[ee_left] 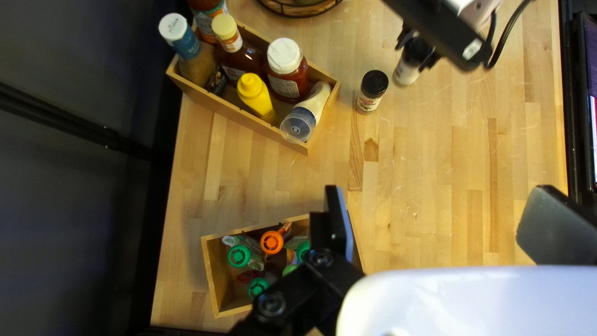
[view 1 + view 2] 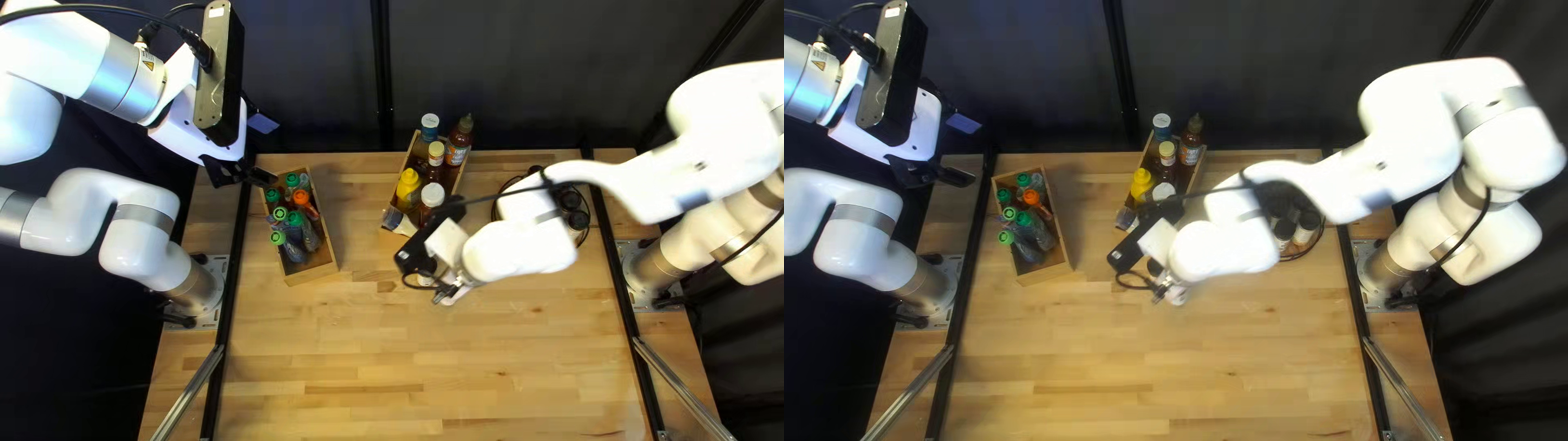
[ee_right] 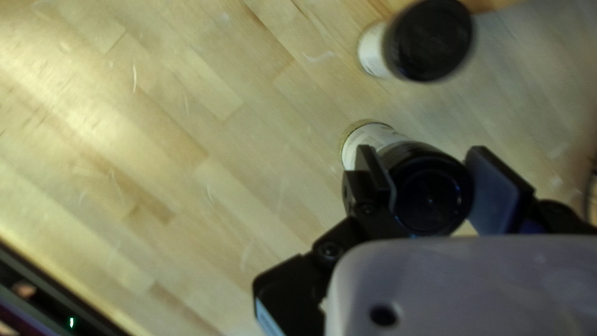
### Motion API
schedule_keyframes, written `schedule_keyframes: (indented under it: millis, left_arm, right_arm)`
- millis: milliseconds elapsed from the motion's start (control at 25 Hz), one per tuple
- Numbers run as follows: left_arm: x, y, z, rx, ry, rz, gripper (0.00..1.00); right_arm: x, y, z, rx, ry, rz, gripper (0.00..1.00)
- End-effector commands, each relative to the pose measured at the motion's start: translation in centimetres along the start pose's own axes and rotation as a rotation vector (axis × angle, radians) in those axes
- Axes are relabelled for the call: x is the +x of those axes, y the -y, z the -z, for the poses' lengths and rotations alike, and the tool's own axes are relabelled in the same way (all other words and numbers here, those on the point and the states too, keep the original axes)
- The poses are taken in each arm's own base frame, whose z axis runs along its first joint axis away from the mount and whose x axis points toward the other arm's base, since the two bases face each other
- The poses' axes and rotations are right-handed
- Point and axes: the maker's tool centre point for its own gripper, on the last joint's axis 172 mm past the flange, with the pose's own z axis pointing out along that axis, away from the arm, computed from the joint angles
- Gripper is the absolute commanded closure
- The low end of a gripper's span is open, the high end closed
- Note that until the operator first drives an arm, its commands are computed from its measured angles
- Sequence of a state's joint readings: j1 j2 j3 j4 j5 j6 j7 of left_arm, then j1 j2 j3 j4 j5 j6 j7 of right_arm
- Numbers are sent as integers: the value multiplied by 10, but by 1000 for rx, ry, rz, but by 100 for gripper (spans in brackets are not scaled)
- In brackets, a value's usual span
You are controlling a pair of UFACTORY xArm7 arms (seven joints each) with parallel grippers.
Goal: Separate condiments, baby food and spices and place it in 3 different racks/containers
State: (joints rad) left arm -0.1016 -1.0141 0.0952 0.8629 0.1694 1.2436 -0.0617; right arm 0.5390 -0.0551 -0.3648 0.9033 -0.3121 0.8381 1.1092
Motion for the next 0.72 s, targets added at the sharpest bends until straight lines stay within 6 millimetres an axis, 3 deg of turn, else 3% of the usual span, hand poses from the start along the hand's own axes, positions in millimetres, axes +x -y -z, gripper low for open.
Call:
schedule_keyframes:
  millis: [40, 160, 240, 400, 520, 720]
  left_arm:
    - [0, 0, 0, 0, 0, 0, 0]
    - [0, 0, 0, 0, 0, 0, 0]
    - [0, 0, 0, 0, 0, 0, 0]
    - [0, 0, 0, 0, 0, 0, 0]
    - [0, 0, 0, 0, 0, 0, 0]
    - [0, 0, 0, 0, 0, 0, 0]
  right_arm:
    - [0, -70, 29, -42, -4, -14, 100]
    - [8, -105, 36, -64, -14, -32, 100]
    - [21, -143, 35, -78, -22, -49, 100]
    - [49, -191, 28, -102, -30, -68, 100]
    - [66, -216, 19, -115, -32, -74, 100]
    - [87, -238, -1, -138, -30, -81, 100]
